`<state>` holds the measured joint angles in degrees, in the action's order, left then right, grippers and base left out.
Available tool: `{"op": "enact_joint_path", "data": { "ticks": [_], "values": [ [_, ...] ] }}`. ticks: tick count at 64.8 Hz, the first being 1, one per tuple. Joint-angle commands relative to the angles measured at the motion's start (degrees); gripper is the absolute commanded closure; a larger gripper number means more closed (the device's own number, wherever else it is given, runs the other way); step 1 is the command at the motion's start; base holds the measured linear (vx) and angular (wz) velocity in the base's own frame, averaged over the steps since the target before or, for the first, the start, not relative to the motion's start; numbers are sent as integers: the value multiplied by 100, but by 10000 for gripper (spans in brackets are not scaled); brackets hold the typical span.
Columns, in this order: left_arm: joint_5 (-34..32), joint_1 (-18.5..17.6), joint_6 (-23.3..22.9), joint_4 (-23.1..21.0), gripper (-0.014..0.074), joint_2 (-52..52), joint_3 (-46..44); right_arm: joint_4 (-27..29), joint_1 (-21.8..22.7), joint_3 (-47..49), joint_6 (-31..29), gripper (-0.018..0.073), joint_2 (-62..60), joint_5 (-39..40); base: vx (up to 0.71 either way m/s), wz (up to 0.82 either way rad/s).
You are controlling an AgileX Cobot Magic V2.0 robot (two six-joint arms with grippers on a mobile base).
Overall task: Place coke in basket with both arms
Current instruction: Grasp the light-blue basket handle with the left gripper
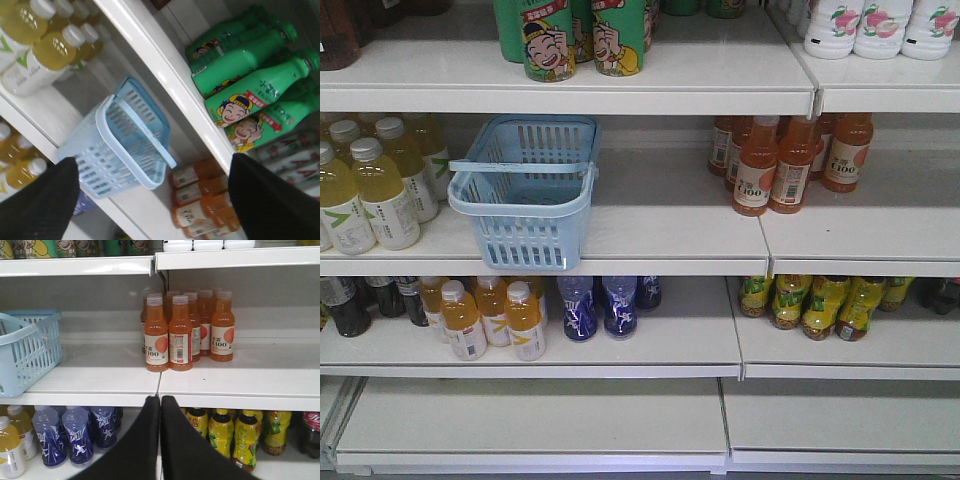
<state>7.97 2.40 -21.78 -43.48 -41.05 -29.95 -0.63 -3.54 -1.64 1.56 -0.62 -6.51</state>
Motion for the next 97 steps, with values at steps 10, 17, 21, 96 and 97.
{"op": "enact_joint_path", "data": {
  "ticks": [10,17,21,96,97],
  "values": [
    [62,-5,195,-2270,11,-1101,-327,-30,-3,-41,-18,569,-74,414,0,0],
    [679,-5,942,-2716,23,-1803,-764,-30,-3,-41,-18,569,-74,414,0,0],
    [965,-5,1517,-3023,40,-2177,-1050,-30,-3,-41,-18,569,-74,414,0,0],
    [2080,-558,3527,-5899,132,-6846,-4946,-30,-3,-41,-18,569,-74,418,0,0],
    [2080,-558,3527,-5899,132,-6869,-4975,-30,-3,-41,-18,569,-74,418,0,0]
  ]
}}
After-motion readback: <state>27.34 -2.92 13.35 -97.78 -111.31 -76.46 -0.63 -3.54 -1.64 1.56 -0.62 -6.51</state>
